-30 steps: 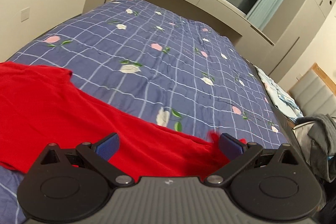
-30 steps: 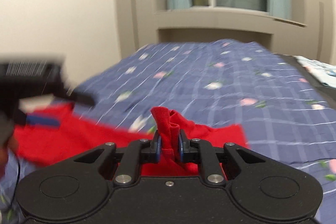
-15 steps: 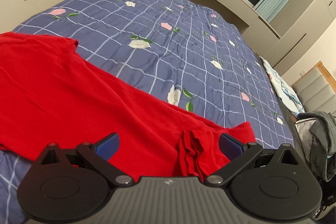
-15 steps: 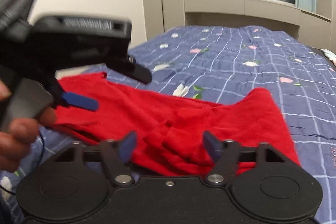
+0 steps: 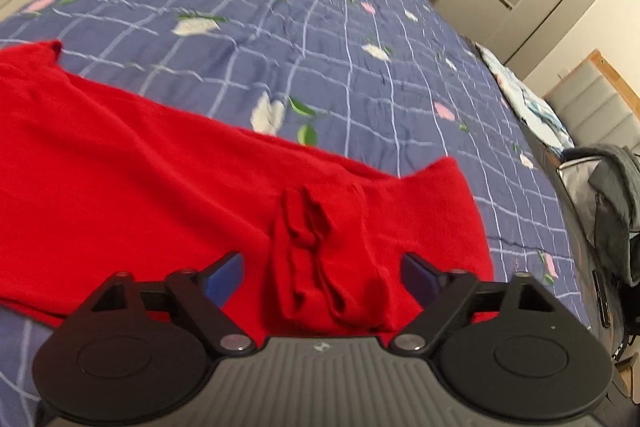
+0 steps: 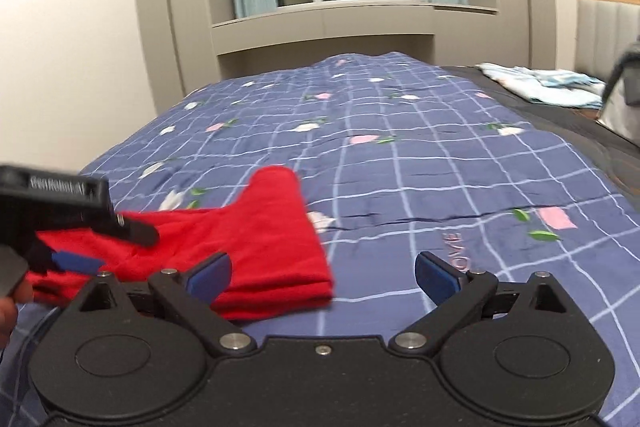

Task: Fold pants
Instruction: 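Lay the held end over the pants with the right gripper while the left gripper pinches the fabric, then open the right gripper and withdraw it while the left gripper holds the fold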

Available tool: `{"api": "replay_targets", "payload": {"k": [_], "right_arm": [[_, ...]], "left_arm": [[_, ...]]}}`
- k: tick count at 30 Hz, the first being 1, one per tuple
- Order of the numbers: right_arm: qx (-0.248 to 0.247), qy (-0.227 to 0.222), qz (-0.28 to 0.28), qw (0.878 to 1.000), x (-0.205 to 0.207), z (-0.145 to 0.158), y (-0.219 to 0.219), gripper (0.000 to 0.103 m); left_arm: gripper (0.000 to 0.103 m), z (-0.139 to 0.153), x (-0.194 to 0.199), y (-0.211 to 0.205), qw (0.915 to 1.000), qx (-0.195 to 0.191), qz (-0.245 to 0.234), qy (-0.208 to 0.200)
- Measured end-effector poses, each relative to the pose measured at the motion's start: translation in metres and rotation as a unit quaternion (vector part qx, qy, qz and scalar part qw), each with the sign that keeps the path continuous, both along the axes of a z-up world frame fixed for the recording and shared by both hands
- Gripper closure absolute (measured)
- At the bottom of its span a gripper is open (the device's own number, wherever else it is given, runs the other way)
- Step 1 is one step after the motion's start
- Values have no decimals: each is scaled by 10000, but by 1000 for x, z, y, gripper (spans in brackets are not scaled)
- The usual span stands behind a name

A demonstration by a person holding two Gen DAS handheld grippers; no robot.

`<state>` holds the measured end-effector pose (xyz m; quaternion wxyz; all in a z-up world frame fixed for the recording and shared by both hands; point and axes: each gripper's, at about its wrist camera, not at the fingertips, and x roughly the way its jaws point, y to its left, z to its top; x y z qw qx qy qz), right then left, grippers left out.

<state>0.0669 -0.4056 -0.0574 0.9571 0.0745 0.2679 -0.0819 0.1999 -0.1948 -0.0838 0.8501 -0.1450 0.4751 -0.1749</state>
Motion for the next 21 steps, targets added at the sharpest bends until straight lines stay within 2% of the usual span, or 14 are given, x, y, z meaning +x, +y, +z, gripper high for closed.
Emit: {"api": "replay_targets", "payload": {"k": [1,2,3,4,5,7,12,17,21], "right_arm": [[8,2,-19,10000,-1,-2,-3,4],[11,15,-34,10000,-1,-4,-4,4],[21,29,-43,10000,-1,-5,-5,4],[36,38,-41,10000,-2,-6,-7,4],[41,44,-33,10000,-1,-7,-7,4],[-1,46,10,10000,2,-7,-6,4],[-248,10,166,9996,28,-2,-3,2],[-270,56,174,9995,70,-3,-3,1],[-200,222,152,9994,99,-15,-5,1]], "left_arm": [[30,-1,0,-3,10000,31,-9,17],[47,-1,0,-5,10000,59,-37,22],[59,0,0,-6,9999,86,-69,-5],[76,2,-1,-6,9998,155,-60,-86],[89,4,-3,-6,9996,203,-37,-170],[95,9,-4,-1,9994,158,60,-315],[96,22,-12,12,9981,172,167,-569],[96,13,-10,24,9981,434,181,-410],[96,9,-11,23,9973,566,96,-461]]}}
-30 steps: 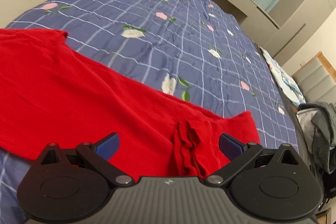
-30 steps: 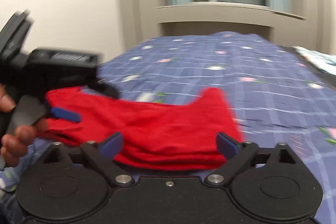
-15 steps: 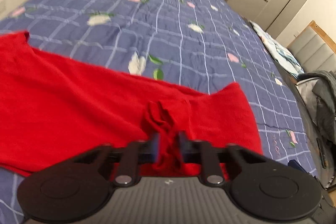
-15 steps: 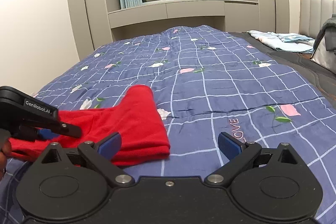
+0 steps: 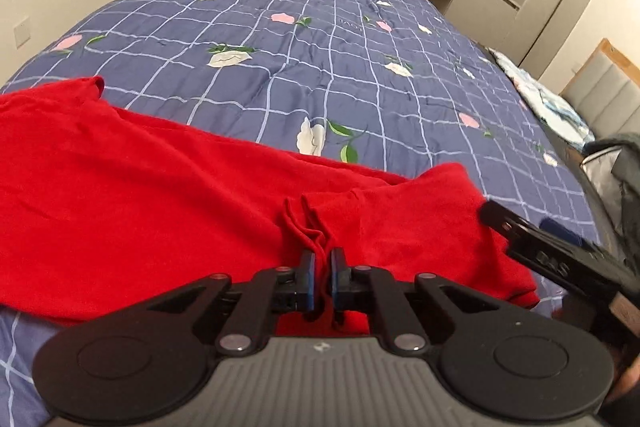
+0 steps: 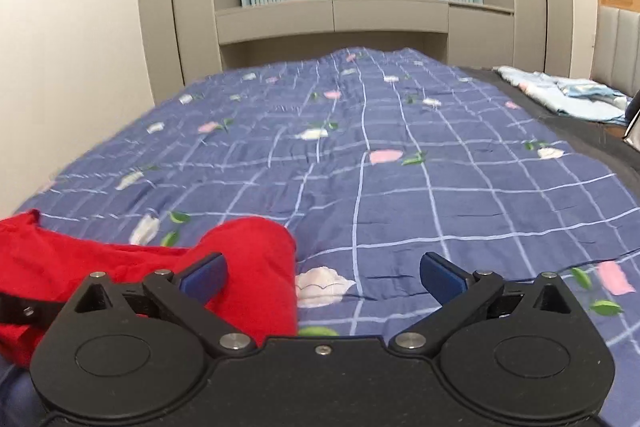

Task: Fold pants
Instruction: 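Open the right gripper and withdraw it while the left gripper holds the fold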

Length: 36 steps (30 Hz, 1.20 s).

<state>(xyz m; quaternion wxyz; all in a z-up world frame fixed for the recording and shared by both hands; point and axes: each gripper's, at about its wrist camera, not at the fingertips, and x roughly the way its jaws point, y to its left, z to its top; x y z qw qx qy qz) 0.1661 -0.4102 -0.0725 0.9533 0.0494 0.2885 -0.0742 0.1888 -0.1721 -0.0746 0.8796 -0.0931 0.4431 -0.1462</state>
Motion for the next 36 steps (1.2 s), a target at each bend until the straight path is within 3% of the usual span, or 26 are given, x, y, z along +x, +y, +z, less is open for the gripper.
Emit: {"api": "replay_targets", "payload": {"k": [6,9,14,20,27,30,36], "right_arm": [[-356,725,-47,9967,21,-31,5,1],[-396,666,-40,9970,21,-31,6,1],[-127,37,-133,9998,10,-8,-2,1],[-464,738,-154,9961,33,-30,-5,1],[-512,578,-195,9968,26,-31,-2,1],[-410,369,-303,9980,-2,-22,3,1],[-231,388,-495,9978,-38,-28,10,1]], "left_arm": [[96,-7,0,0,10000,49,-2,72],[96,-8,-1,-1,9999,82,-4,63],[96,-8,1,-1,9999,88,-8,92],[96,-9,1,-1,9999,99,-5,92],[96,-7,-1,0,9999,86,-1,99],[96,0,-6,6,10000,-22,-86,18],[96,-1,-5,3,9998,102,-160,17]]}}
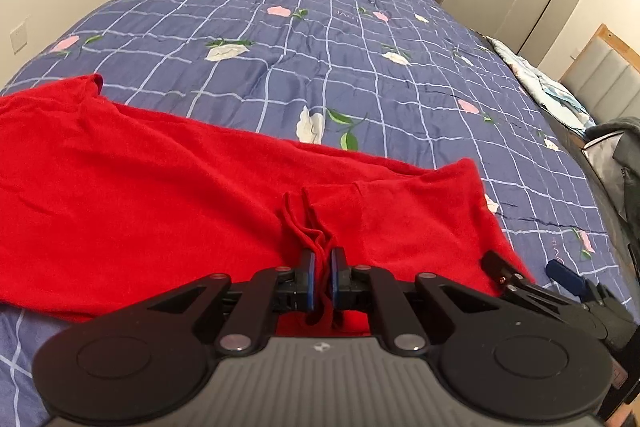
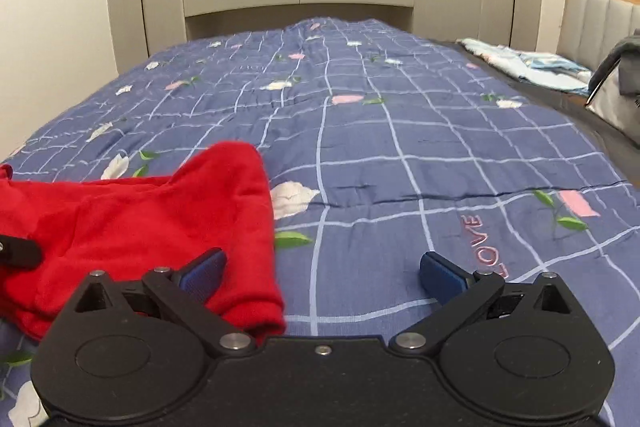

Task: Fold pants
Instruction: 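Open the right gripper and withdraw it while the left gripper holds the fold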

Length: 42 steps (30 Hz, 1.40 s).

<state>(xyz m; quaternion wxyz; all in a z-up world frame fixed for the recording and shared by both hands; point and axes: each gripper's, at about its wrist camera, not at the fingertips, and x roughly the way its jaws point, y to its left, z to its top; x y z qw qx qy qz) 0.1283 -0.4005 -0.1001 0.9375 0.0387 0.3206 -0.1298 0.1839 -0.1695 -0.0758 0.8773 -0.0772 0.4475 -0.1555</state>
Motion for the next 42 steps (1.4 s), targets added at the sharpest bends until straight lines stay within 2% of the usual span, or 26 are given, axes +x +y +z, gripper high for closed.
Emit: {"api": "replay_targets", "payload": {"k": [3,6,11,13,16,22,30,42], "right_arm": [[-151,135,72,9998,4,8,6,1],[-84,31,223,9997,1,22,16,1],[-71,-171,596,9981,3,45,43,1],[-107,-247,787,9965,6,52,57,1],[-137,-279,1034,9942,12,57,77,1],[-295,-14,1434,9892,21,43,117,1],[-494,479,1568,9852,23,8,139,1],[-491,329,1568,9859,20,18,141,1]], "left_arm": [[96,11,-1,9,9998,-141,-31,-104],[96,25,0,20,9995,36,-61,-296],[96,43,2,54,9992,76,-78,-384],[96,46,1,70,9986,256,1,-461],[96,47,2,96,9983,321,186,-445],[96,25,9,134,9982,331,460,-208],[96,4,8,142,9984,300,476,-98],[96,14,4,152,9979,256,542,-246]]}}
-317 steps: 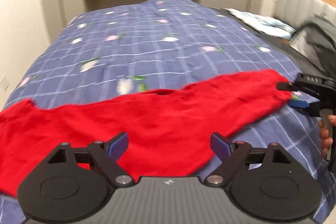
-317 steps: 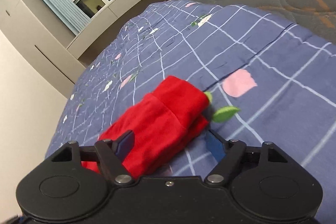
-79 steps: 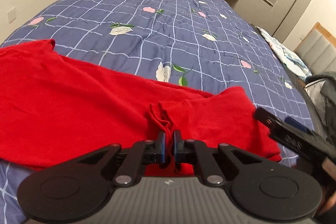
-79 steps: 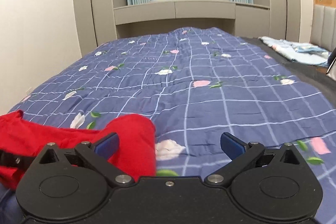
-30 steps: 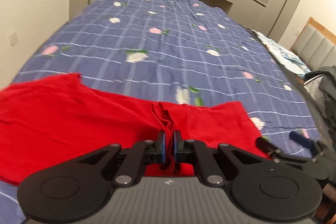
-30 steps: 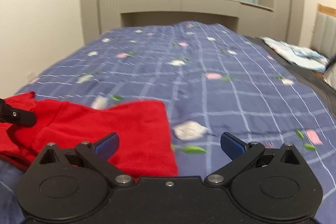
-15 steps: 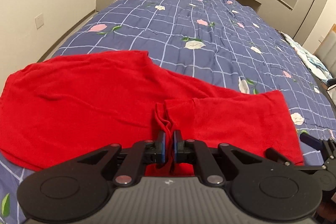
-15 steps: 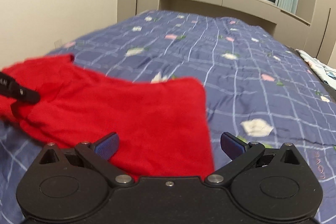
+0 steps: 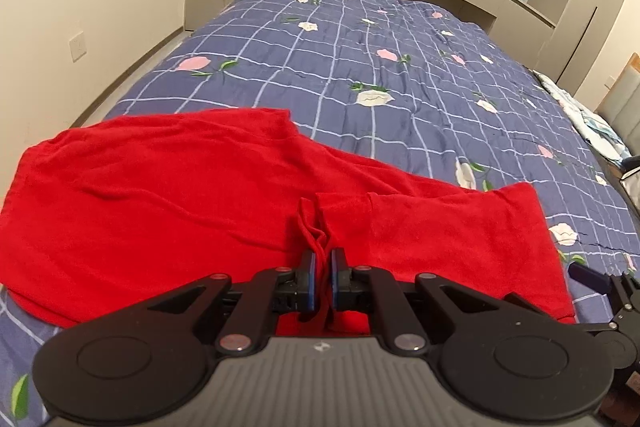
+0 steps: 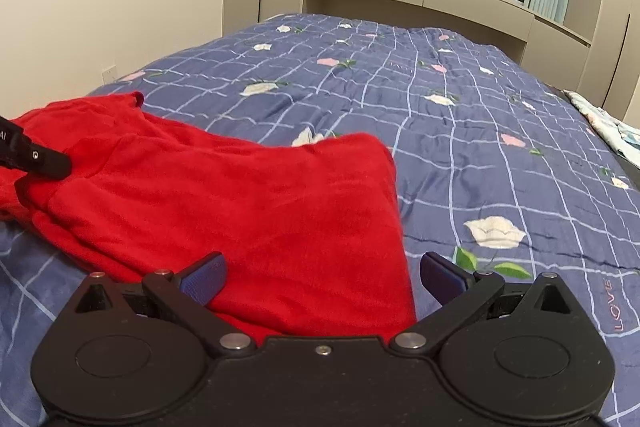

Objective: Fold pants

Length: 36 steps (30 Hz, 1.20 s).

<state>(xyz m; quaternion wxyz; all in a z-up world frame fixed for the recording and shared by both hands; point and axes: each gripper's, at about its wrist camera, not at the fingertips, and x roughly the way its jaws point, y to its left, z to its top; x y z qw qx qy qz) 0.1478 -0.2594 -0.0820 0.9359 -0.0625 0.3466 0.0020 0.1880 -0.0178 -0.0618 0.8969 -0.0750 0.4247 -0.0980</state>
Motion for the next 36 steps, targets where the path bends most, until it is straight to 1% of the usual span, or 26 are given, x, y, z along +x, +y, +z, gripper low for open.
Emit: {"api": "replay_targets", "payload": {"k": [3,6,7,8,9,10,11,13,14,17,19,21,23,24,25,27,30,32,36], "right_arm": [[-20,26,50,10000,1,-1,2,1],[-32,127,67,9999,4,-8,3,1],[-14,117,79,9999,5,-7,3,1],[22,34,103,9999,4,-5,1,1],[47,-62,132,9999,4,-1,0,1],[58,-157,171,9997,4,2,-1,1],[41,-245,222,9994,6,6,-2,1],[-82,-365,274,9989,16,12,-6,1],[-154,-391,241,9988,24,15,-8,1],[-233,-545,43,9982,48,22,-18,1],[-320,-586,-157,9976,65,22,-26,1],[-489,-477,-370,9970,82,14,-33,1],[-693,-226,-521,9960,95,0,-38,1],[-739,-56,-511,9959,101,-9,-40,1],[-725,-4,-454,9963,103,-17,-42,1],[-795,-259,-346,9959,98,-23,-42,1],[-884,-283,-296,9952,97,-19,-40,1],[-840,-291,-352,9954,90,-11,-41,1],[-577,-435,-535,9960,53,0,-44,1]], "left_arm": [[96,-5,3,2,9999,7,-12,107],[95,-12,5,-2,9997,143,-65,196],[93,-12,5,-3,9996,174,-57,201],[87,-11,5,-3,9996,199,-31,206],[83,-9,4,-3,9995,216,12,212],[71,-7,3,-1,9995,228,69,213],[52,-5,3,0,9994,227,155,202],[33,-2,3,1,9994,202,252,116],[32,-1,3,0,9994,211,266,68],[29,-3,9,-3,9991,291,289,105],[29,-9,14,-6,9980,461,377,202],[28,-16,19,-7,9966,595,456,343],[23,-20,21,-5,9964,559,488,410],[22,-21,22,-4,9964,545,501,418],[21,-22,22,-3,9963,550,508,424],[20,-24,24,-3,9961,569,516,431],[18,-23,22,-3,9958,602,536,423],[15,-23,21,-2,9955,639,564,415],[9,-23,20,-1,9948,697,608,437]]}}
